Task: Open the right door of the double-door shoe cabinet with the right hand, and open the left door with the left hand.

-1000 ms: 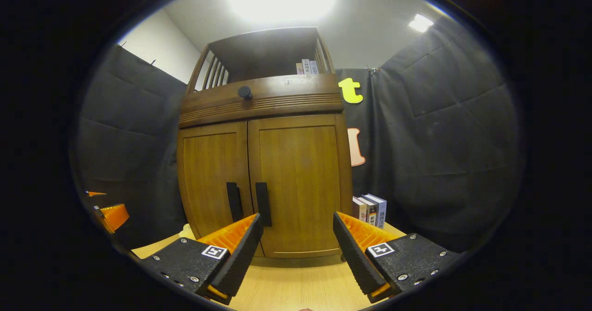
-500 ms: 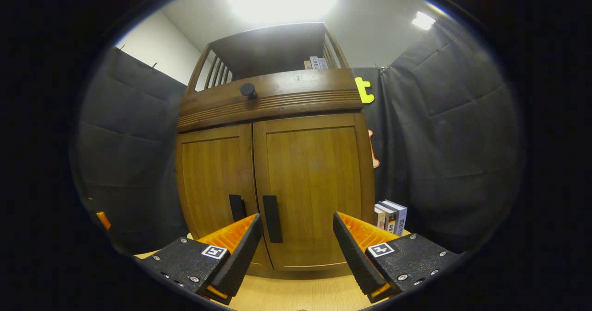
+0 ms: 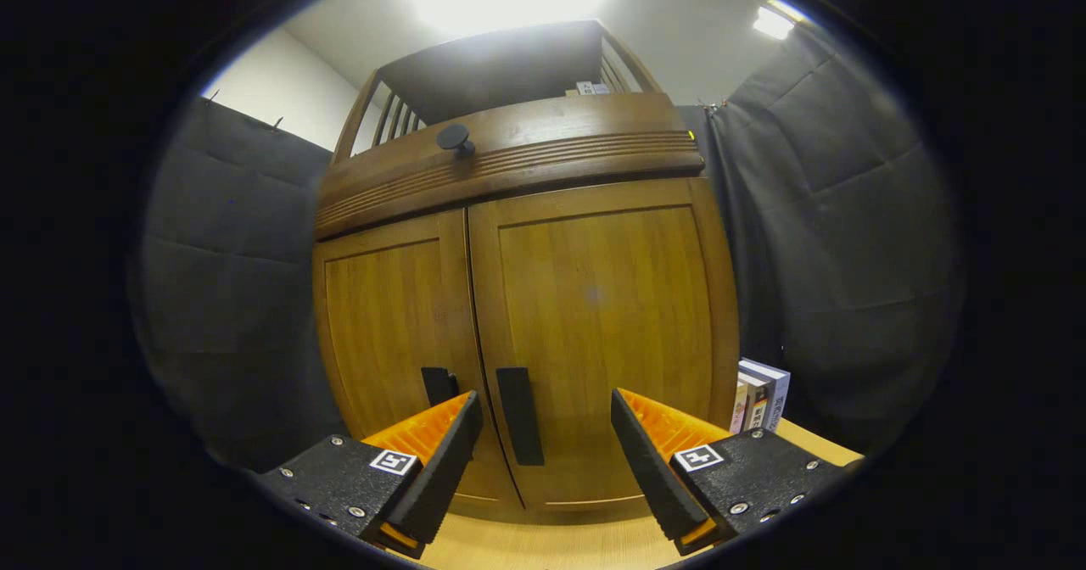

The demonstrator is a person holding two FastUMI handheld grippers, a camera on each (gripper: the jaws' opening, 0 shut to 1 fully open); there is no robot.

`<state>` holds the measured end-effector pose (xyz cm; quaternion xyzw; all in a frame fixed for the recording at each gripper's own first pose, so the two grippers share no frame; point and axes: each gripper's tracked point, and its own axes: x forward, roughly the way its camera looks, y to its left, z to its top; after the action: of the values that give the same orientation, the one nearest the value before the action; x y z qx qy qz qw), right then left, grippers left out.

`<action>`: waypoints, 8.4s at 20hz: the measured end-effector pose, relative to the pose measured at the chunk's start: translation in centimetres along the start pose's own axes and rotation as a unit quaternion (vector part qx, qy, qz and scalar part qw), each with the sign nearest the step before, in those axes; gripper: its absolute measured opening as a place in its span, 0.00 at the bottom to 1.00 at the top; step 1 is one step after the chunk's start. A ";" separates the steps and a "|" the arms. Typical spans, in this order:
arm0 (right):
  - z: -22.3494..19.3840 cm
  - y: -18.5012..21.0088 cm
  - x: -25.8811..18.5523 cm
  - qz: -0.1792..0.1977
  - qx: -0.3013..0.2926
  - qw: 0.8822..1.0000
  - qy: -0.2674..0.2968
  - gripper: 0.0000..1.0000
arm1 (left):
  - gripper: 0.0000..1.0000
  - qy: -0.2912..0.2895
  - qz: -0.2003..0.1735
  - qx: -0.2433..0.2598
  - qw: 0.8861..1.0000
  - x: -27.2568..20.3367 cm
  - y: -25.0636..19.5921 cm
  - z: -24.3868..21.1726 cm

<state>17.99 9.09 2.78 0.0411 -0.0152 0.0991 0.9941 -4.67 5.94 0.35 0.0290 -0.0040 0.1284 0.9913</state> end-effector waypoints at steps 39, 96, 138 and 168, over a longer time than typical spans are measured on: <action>-5.5 2.1 8.3 0.000 -0.018 0.996 0.091 0.27 | 1.00 0.021 0.038 0.001 0.999 -2.3 4.2 -1.9; -2.8 -18.1 -14.0 -0.086 0.019 0.990 0.106 0.19 | 0.95 -0.013 -0.223 -0.020 0.975 -5.6 0.0 -0.8; -1.4 -20.0 -23.2 -0.174 -0.034 0.980 0.090 0.94 | 0.41 0.065 -0.244 -0.060 0.966 2.9 -6.5 -4.7; -2.3 -14.0 -17.4 -0.083 -0.017 0.993 0.084 0.94 | 0.22 0.078 -0.237 -0.078 0.965 -6.2 2.5 -4.2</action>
<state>3.73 -7.81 -1.30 0.0172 0.0701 0.0193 0.9972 -11.28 7.06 -3.76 -0.0588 0.0701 -0.1094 0.9898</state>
